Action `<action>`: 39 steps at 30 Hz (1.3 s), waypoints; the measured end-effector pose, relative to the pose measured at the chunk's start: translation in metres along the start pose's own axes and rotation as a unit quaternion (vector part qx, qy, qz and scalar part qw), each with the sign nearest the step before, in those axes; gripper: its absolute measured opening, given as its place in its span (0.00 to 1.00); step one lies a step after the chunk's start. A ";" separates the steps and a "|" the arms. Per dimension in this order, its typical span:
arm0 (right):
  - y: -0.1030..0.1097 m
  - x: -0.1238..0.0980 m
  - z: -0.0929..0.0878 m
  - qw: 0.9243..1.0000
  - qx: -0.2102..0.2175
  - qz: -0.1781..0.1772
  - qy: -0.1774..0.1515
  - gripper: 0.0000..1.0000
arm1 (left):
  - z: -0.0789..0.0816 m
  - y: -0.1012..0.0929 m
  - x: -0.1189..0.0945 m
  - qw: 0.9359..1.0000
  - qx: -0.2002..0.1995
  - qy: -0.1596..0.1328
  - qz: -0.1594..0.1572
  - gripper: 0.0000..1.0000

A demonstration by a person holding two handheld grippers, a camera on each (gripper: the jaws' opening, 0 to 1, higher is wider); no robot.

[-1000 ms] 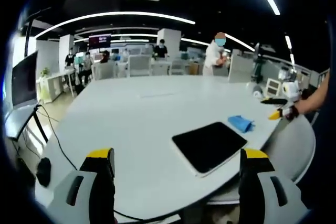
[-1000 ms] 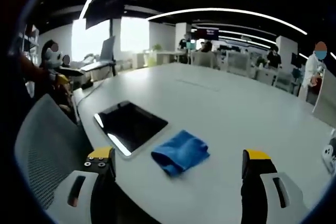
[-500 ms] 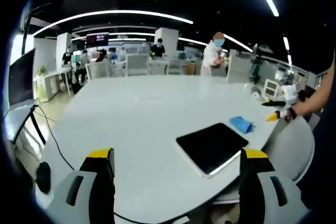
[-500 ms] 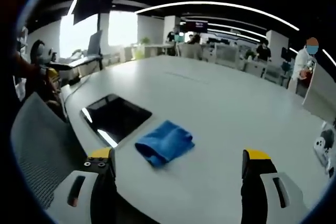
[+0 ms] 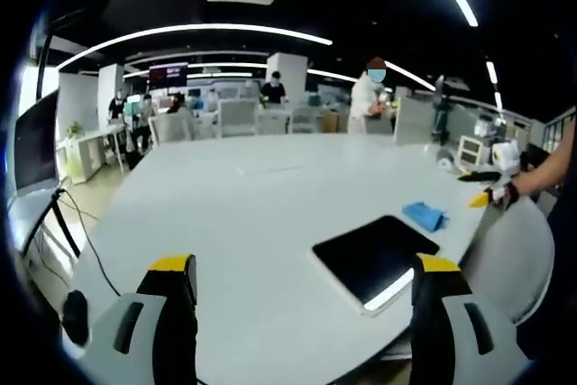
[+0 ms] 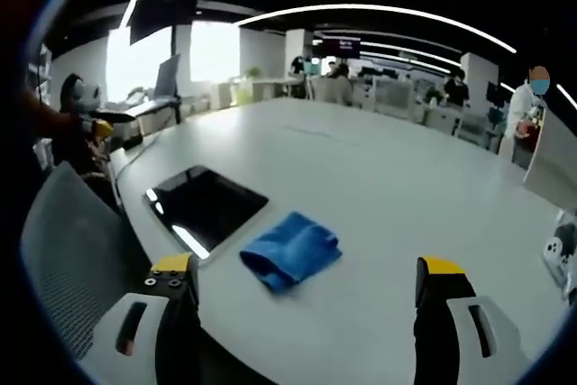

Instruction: Wipe the mirror surface with the cleaning cloth until all visible marks leave the cleaned area.

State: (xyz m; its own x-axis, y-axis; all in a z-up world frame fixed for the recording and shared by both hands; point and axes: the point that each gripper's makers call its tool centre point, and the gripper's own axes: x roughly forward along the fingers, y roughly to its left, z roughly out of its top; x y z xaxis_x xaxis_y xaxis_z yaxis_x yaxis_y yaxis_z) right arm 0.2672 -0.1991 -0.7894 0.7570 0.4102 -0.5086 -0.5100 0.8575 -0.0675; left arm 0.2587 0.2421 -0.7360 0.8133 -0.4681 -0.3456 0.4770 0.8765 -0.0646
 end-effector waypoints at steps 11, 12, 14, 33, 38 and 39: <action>-0.013 -0.003 0.000 0.999 0.028 -0.026 0.002 0.98 | -0.003 -0.010 -0.002 1.000 0.003 0.004 0.006 1.00; -0.011 -0.003 -0.003 0.999 0.022 -0.023 0.009 0.97 | -0.002 -0.011 -0.003 1.000 0.002 0.004 0.008 1.00; -0.008 -0.002 -0.005 1.000 0.010 -0.015 0.011 0.97 | 0.003 -0.010 -0.005 1.000 0.002 -0.003 0.011 1.00; -0.005 0.019 0.045 0.995 0.090 -0.012 0.051 0.93 | -0.001 -0.006 -0.011 1.000 0.025 0.013 0.005 1.00; -0.001 0.036 0.049 0.985 0.137 -0.007 0.103 0.90 | -0.002 0.000 -0.016 1.000 0.022 0.010 0.011 1.00; 0.003 0.039 0.048 0.983 0.145 0.002 0.114 0.90 | -0.003 0.001 -0.017 1.000 0.020 0.011 0.014 1.00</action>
State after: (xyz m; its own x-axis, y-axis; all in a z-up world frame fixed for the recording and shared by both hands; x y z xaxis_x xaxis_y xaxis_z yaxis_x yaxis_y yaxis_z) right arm 0.3150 -0.1660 -0.7679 0.6279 0.3615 -0.6892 -0.3494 0.9223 0.1653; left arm 0.2446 0.2511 -0.7330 0.8194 -0.4398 -0.3676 0.4671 0.8841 -0.0167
